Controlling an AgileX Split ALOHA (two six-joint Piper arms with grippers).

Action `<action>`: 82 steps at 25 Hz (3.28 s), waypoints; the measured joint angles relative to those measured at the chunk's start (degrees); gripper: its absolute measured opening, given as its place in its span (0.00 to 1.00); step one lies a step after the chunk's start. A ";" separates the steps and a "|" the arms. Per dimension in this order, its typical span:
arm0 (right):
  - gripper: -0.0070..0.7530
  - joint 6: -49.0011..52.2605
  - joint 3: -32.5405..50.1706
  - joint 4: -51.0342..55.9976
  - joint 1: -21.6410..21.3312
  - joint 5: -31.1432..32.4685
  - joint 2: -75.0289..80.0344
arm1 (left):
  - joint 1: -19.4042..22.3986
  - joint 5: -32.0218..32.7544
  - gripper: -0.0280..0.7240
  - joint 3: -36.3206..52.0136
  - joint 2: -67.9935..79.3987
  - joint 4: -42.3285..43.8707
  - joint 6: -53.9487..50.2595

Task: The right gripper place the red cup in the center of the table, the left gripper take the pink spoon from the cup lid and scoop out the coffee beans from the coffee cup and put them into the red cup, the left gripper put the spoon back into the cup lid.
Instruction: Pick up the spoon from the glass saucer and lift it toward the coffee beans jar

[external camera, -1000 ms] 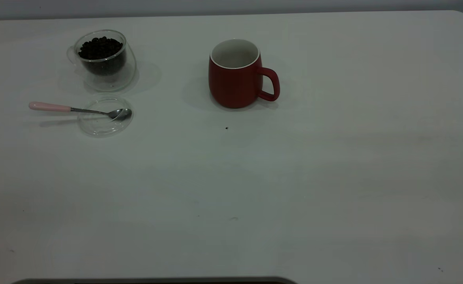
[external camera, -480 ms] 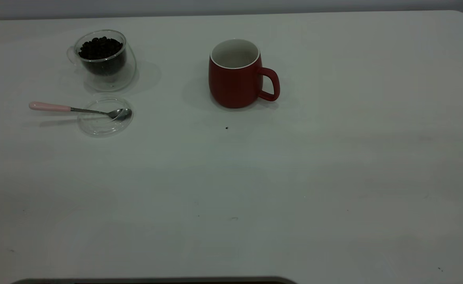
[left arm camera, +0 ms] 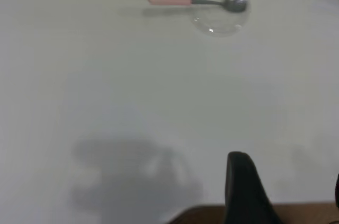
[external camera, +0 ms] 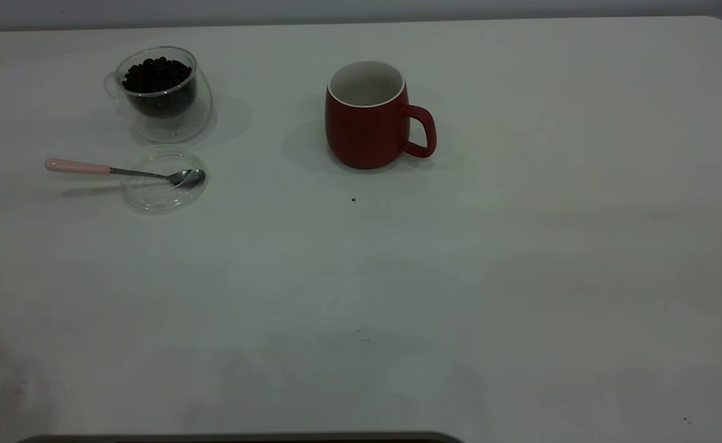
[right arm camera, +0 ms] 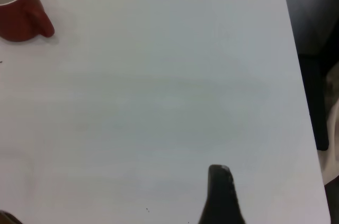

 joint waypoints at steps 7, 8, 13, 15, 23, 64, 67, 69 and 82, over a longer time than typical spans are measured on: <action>0.78 0.00 0.00 0.00 0.00 0.00 0.00 | 9.87 -4.80 0.66 -13.16 28.22 0.04 -0.04; 0.78 0.00 0.00 0.00 0.00 0.00 0.00 | 10.94 -5.11 0.66 -15.07 31.53 0.04 0.02; 0.78 0.00 0.00 0.00 0.00 0.00 0.00 | 15.43 -4.54 0.66 -25.25 49.41 -0.06 1.76; 0.78 0.00 0.00 0.00 0.00 0.00 0.00 | 16.87 -2.72 0.66 -30.01 55.33 -1.02 5.17; 0.78 0.00 0.00 0.00 0.00 0.00 -0.01 | 23.75 10.04 0.66 -48.30 74.55 -19.63 34.64; 0.78 0.00 0.00 0.00 0.00 0.01 -0.06 | 24.39 19.70 0.82 -56.23 95.68 -44.95 58.49; 0.78 0.00 0.00 0.00 0.00 0.01 -0.06 | 23.97 19.74 0.82 -56.29 95.75 -46.55 60.68; 0.78 0.00 0.00 0.00 0.00 0.01 -0.06 | 23.70 19.74 0.82 -56.45 95.93 -48.19 61.21; 0.78 0.00 0.00 0.00 0.00 0.01 -0.06 | 23.07 20.08 0.61 -56.47 96.47 -48.83 60.97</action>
